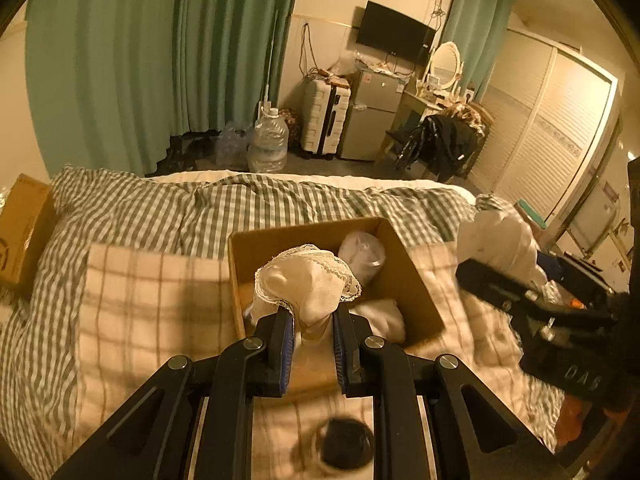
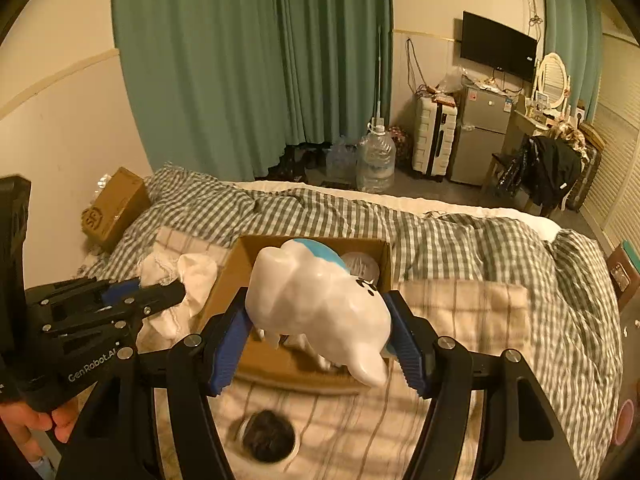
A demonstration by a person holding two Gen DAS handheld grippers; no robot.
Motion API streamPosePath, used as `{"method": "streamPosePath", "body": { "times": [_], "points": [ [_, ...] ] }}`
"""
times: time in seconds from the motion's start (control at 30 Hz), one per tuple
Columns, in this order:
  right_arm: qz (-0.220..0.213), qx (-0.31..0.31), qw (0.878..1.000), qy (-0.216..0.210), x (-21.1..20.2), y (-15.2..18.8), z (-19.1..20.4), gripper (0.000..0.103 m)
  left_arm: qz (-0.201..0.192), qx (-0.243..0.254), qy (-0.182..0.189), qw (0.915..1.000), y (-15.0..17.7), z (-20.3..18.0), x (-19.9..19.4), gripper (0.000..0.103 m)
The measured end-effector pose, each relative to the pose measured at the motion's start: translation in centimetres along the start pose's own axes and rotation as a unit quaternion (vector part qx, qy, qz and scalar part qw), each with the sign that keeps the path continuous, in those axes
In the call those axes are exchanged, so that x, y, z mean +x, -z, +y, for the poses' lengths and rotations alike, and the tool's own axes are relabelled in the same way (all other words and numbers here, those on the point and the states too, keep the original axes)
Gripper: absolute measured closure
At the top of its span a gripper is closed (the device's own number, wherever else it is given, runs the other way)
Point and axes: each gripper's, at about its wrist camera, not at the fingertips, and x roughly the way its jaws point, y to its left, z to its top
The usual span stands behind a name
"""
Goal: Organize objects
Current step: 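Carry the cloth and figurine into the box and open both grippers, then grasp the white plastic tube with the right gripper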
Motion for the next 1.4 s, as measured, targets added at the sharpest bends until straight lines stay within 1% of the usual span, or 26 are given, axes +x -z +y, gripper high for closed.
{"method": "streamPosePath", "body": {
  "times": [0.07, 0.2, 0.33, 0.37, 0.43, 0.47, 0.5, 0.53, 0.57, 0.6, 0.63, 0.7, 0.83, 0.87, 0.9, 1.0, 1.1, 1.2, 1.3, 1.4],
  "points": [
    [0.01, -0.001, 1.0, 0.003, 2.5, -0.5, -0.5, 0.038, 0.005, -0.001, -0.005, 1.0, -0.5, 0.3, 2.1, 0.086],
    [0.034, 0.005, 0.999, -0.005, 6.7, 0.1, -1.6, 0.038, 0.026, 0.008, -0.02, 0.9994, -0.2, 0.7, 6.6, 0.086],
    [0.051, 0.007, 0.999, -0.006, 9.8, 1.2, -2.6, 0.038, 0.034, 0.011, -0.026, 0.999, 0.7, 1.1, 9.0, 0.086],
    [0.05, 0.012, 0.999, -0.009, 10.3, 1.4, -2.9, 0.038, 0.035, 0.01, -0.026, 0.999, 0.9, 1.2, 9.3, 0.086],
    [0.044, 0.024, 0.999, -0.018, 10.4, 1.7, -3.3, 0.038, 0.036, 0.01, -0.026, 0.999, 1.2, 1.1, 9.5, 0.082],
    [0.038, 0.031, 0.998, -0.024, 10.3, 1.7, -3.6, 0.037, 0.036, 0.011, -0.024, 0.999, 1.2, 1.1, 9.4, 0.076],
    [0.036, 0.038, 0.998, -0.032, 10.2, 1.6, -3.7, 0.037, 0.036, 0.01, -0.022, 0.999, 1.3, 1.0, 9.2, 0.061],
    [0.036, 0.042, 0.998, -0.04, 9.9, 1.5, -3.9, 0.034, 0.036, 0.01, -0.023, 0.999, 1.3, 0.9, 8.8, 0.05],
    [0.032, 0.045, 0.998, -0.038, 9.4, 1.4, -4.1, 0.022, 0.032, 0.01, -0.028, 0.9991, 1.3, 0.7, 8.3, 0.034],
    [0.026, 0.046, 0.998, -0.031, 8.7, 1.1, -3.9, 0.017, 0.022, 0.012, -0.034, 0.9991, 1.3, 0.4, 7.5, 0.028],
    [0.019, 0.045, 0.998, -0.028, 8.0, 1.0, -3.9, 0.017, 0.018, 0.014, -0.038, 0.999, 1.3, 0.3, 6.9, 0.027],
    [0.009, 0.041, 0.999, -0.021, 6.2, 0.6, -3.9, 0.017, 0.016, 0.021, -0.05, 0.9984, 1.2, 0.1, 5.4, 0.02],
    [-0.016, 0.038, 0.999, -0.008, 1.7, 0.1, -3.9, 0.016, 0.004, 0.019, -0.062, 0.9979, 1.4, 0.1, 1.6, 0.018],
    [-0.021, 0.039, 0.999, -0.004, 0.4, 0.1, -3.9, 0.016, -0.001, 0.016, -0.064, 0.9978, 1.6, 0.1, 0.2, 0.011],
    [-0.028, 0.039, 0.999, -0.002, -1.2, 0.1, -3.9, 0.016, -0.009, 0.013, -0.067, 0.9976, 1.7, 0.2, -1.0, 0.006],
    [-0.042, 0.036, 0.998, 0.005, -4.8, 0.7, -3.6, 0.015, -0.032, 0.006, -0.07, 0.997, 2.7, 0.2, -4.4, 0.006],
    [-0.049, 0.026, 0.998, 0.011, -7.8, 1.8, -2.9, 0.015, -0.037, -0.002, -0.077, 0.9963, 4.0, 0.3, -6.9, 0.006],
    [-0.051, 0.019, 0.998, 0.016, -9.8, 3.6, -2.0, 0.015, -0.045, -0.01, -0.081, 0.9957, 5.9, 0.6, -8.6, 0.006],
    [-0.046, 0.013, 0.999, 0.013, -10.4, 5.9, -1.2, 0.015, -0.043, -0.017, -0.087, 0.9951, 8.1, 1.2, -9.3, 0.006],
    [-0.033, 0.004, 0.999, 0.017, -9.6, 8.5, -0.3, 0.015, -0.03, -0.025, -0.097, 0.9945, 10.7, 1.7, -8.4, 0.005]
  ]
}}
